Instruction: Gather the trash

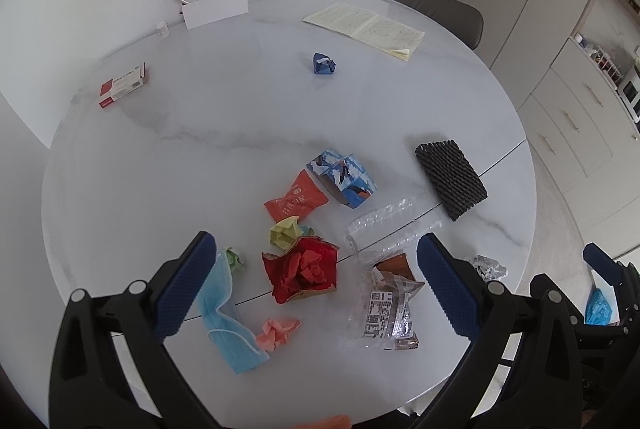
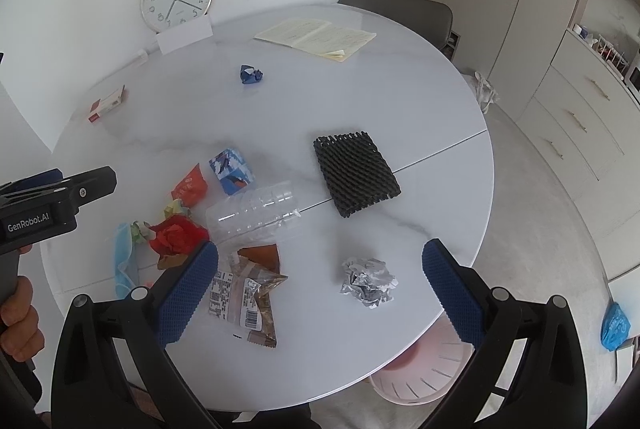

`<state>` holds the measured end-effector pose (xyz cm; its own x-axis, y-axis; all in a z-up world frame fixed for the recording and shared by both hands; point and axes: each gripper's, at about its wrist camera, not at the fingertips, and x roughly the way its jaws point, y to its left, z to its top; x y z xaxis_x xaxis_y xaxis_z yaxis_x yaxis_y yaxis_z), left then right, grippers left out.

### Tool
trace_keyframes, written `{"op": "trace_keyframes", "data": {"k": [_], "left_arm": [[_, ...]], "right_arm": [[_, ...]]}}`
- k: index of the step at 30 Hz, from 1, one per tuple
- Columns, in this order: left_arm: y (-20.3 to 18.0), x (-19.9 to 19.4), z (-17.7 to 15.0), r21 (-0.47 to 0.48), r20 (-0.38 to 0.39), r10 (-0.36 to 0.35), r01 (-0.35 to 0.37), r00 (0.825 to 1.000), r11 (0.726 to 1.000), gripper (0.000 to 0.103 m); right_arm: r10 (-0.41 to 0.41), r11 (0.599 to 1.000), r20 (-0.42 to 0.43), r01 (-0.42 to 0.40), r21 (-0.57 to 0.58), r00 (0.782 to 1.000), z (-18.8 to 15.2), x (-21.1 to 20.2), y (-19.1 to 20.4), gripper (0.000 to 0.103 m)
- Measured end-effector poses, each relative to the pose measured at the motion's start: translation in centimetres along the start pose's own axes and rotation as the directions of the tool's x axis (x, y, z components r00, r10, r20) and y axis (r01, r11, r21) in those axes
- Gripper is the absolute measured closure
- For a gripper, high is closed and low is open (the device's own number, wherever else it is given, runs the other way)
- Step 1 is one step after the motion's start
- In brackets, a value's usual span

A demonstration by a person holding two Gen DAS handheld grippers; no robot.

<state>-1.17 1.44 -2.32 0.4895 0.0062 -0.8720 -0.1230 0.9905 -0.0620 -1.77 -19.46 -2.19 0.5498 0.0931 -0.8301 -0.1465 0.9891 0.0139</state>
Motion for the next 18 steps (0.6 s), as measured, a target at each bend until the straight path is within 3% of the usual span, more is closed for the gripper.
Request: {"op": "trace_keyframes", "data": {"k": [9,15,18], "left_arm": [[5.1,2.9,-2.4,-0.083,-0.069,-0.035,0.029,0.997,0.996,0.006],[9.4,4.9,-5.7,-0.225,-0.119,-0.031,0.003,0.992,0.974,0.007],[10.1,6.3,-7.4,-0.245,-0.16,0.009,-0.048,0.987,0.968,0.007]], "right_arm": [[0.054,0.998,-0.013,-0.054,-0.036,0.998,-1.0,1.3,-0.6,0.002],[0.133,0.99,-0.076,-0.136,-0.038,0.988,-2.8,4.1,-0.8,0.002],[0.17,0.984,-0.115,-0.174,-0.031,0.979,-3.8,5.5,-0.9,0.002]]}}
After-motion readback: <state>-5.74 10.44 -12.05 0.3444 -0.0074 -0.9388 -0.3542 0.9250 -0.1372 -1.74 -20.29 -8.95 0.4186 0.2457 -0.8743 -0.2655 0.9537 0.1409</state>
